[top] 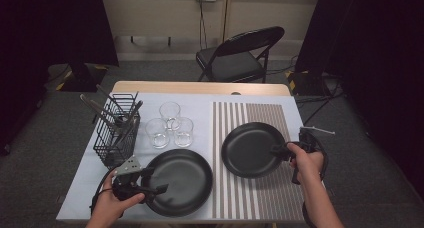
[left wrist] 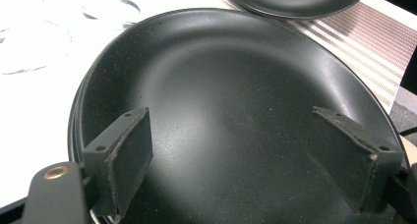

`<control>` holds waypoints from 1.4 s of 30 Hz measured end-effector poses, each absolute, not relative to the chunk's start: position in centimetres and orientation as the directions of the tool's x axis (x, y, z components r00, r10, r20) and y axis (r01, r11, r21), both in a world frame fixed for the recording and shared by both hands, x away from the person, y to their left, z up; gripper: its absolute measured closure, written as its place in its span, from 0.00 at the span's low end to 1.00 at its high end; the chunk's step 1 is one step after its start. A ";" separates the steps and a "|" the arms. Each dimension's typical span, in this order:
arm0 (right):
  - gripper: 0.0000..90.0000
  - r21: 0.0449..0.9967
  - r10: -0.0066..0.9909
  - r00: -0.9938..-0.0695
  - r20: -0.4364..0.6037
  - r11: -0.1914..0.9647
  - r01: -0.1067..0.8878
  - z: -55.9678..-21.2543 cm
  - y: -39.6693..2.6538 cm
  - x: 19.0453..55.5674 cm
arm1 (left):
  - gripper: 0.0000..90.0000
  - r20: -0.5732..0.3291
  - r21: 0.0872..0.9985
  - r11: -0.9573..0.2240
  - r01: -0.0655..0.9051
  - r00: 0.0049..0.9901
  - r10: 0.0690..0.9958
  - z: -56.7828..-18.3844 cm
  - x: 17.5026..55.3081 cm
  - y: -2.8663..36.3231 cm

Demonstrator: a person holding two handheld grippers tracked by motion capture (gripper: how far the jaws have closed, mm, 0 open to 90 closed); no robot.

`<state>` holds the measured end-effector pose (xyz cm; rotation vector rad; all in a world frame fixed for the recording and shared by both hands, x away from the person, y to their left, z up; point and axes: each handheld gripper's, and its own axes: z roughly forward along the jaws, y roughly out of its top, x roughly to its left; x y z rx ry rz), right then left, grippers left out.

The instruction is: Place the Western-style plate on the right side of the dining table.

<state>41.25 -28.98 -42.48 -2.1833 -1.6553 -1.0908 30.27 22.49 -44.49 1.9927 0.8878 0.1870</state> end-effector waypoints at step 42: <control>0.78 0.309 0.843 0.100 0.528 -0.301 0.902 -42.4 -28.8 41.5 | 0.19 -0.206 0.799 -0.324 0.507 0.736 0.645 -44.4 30.2 22.4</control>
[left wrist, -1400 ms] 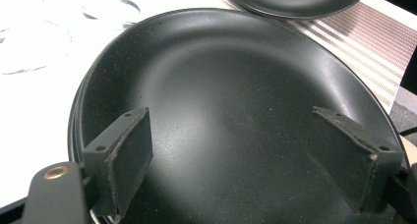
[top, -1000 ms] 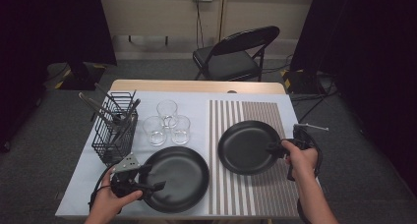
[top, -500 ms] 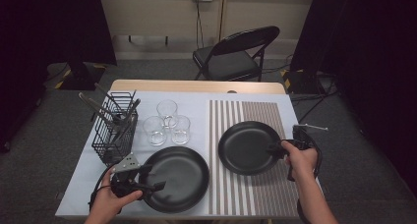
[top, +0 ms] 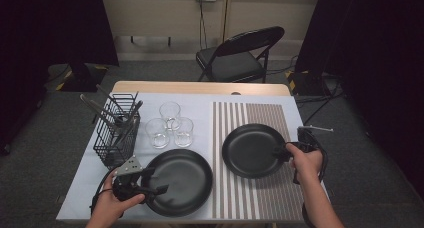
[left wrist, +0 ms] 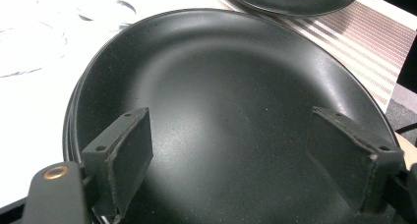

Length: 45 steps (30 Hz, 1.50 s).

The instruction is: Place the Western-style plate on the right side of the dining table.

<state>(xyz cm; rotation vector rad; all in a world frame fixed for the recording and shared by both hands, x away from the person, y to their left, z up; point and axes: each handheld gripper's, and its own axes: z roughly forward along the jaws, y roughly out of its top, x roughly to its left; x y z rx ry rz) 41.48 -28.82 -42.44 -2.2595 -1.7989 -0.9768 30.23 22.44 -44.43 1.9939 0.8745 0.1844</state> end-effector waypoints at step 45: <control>0.81 0.371 0.916 0.089 0.391 -0.246 0.895 -42.9 -29.2 41.0 | 0.19 -0.207 0.796 -0.330 0.508 0.739 0.641 -44.5 30.2 22.3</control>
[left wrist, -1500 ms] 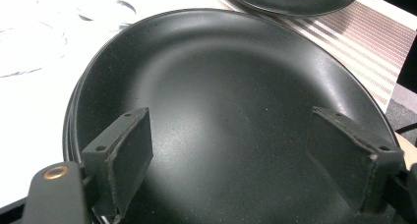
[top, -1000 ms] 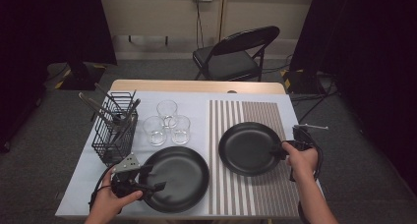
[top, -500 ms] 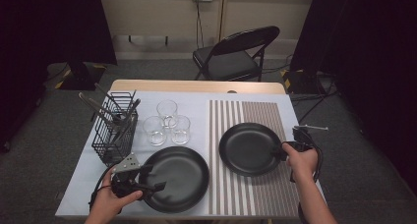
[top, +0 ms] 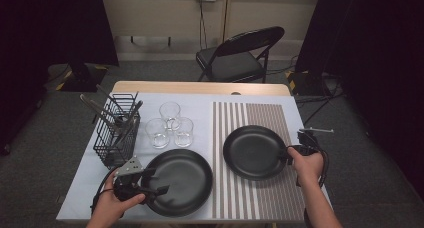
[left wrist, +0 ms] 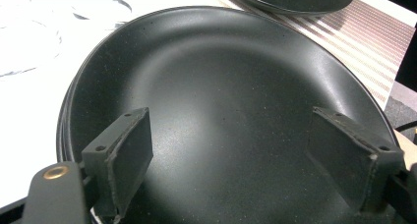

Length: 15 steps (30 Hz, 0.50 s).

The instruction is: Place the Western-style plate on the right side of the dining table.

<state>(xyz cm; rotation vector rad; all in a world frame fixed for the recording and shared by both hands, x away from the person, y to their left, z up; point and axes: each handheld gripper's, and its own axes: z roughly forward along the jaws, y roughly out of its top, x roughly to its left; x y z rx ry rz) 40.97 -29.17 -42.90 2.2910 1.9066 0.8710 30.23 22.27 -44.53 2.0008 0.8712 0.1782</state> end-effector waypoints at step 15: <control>0.86 0.370 0.918 0.093 0.384 -0.246 0.896 -43.4 -29.8 40.7 | 0.19 -0.209 0.796 -0.328 0.509 0.739 0.640 -44.6 30.2 22.2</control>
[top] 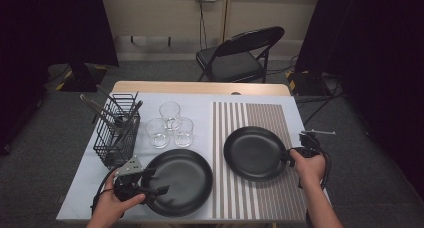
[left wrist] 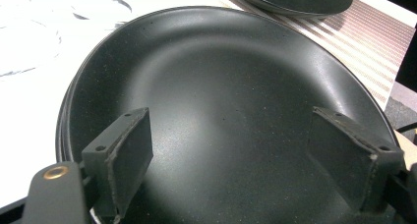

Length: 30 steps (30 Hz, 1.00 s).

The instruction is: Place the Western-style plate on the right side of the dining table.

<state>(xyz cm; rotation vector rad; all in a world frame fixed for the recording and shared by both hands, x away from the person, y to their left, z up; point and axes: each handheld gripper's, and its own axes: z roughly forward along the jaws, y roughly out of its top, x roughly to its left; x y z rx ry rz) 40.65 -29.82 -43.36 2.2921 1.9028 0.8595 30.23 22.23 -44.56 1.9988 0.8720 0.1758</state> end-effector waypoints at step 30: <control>0.91 0.382 0.935 0.091 0.344 -0.227 0.896 -43.2 -30.0 40.7 | 0.19 -0.205 0.797 -0.332 0.504 0.744 0.636 -44.6 30.2 22.1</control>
